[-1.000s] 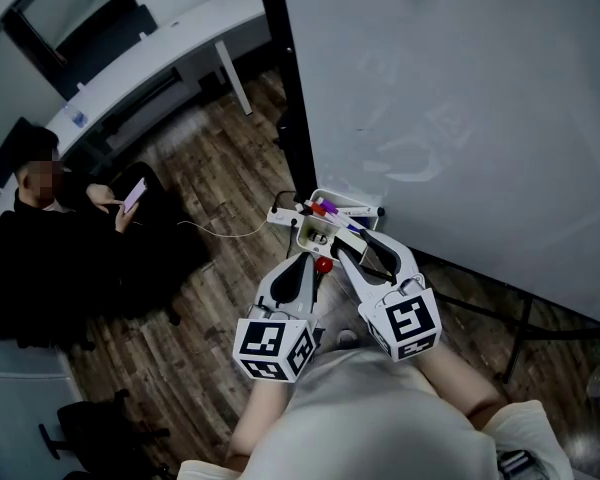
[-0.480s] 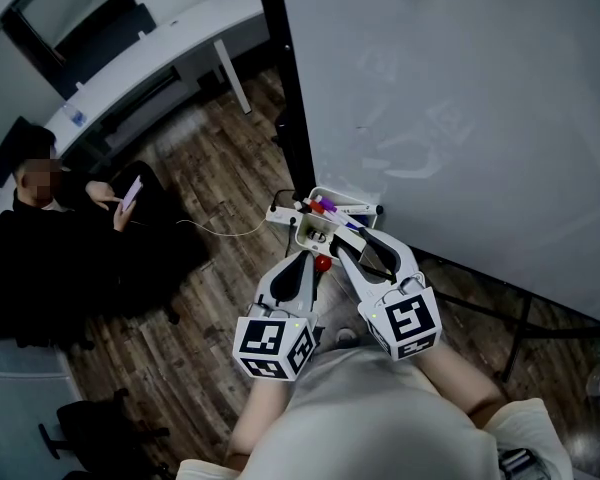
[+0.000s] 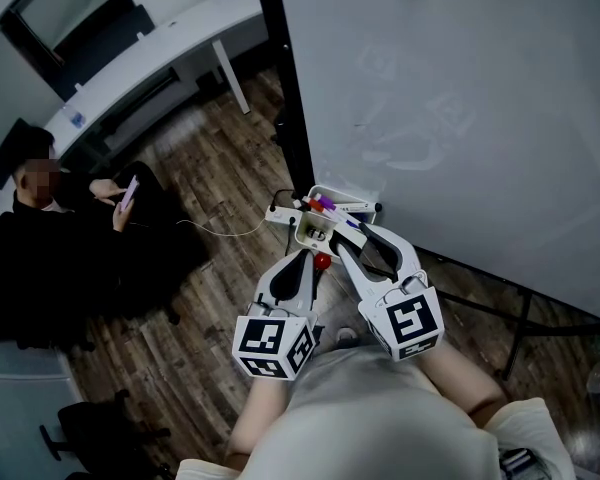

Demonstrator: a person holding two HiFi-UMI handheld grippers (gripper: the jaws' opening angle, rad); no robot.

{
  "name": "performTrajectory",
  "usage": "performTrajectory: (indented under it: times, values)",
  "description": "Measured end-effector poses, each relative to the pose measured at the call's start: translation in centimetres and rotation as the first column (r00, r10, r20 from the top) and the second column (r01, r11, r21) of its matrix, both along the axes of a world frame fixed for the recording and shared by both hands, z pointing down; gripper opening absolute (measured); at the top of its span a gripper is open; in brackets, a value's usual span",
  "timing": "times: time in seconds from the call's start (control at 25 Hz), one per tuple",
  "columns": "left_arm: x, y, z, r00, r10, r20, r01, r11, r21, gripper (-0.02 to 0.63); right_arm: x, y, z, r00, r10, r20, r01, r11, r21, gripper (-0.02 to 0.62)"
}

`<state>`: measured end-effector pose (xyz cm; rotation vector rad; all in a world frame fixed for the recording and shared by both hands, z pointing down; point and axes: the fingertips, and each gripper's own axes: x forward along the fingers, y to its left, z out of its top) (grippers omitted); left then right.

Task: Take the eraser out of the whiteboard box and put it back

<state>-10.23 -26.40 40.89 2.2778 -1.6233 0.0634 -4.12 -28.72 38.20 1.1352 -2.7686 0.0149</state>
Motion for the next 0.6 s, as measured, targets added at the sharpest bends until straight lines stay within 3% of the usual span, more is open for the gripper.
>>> performTrajectory:
  times: [0.6]
  values:
    - [0.0, 1.4, -0.3, 1.000, 0.009, -0.001, -0.009, 1.000, 0.005, 0.002, 0.4, 0.8, -3.5, 0.999, 0.017, 0.036, -0.019, 0.998, 0.056, 0.163]
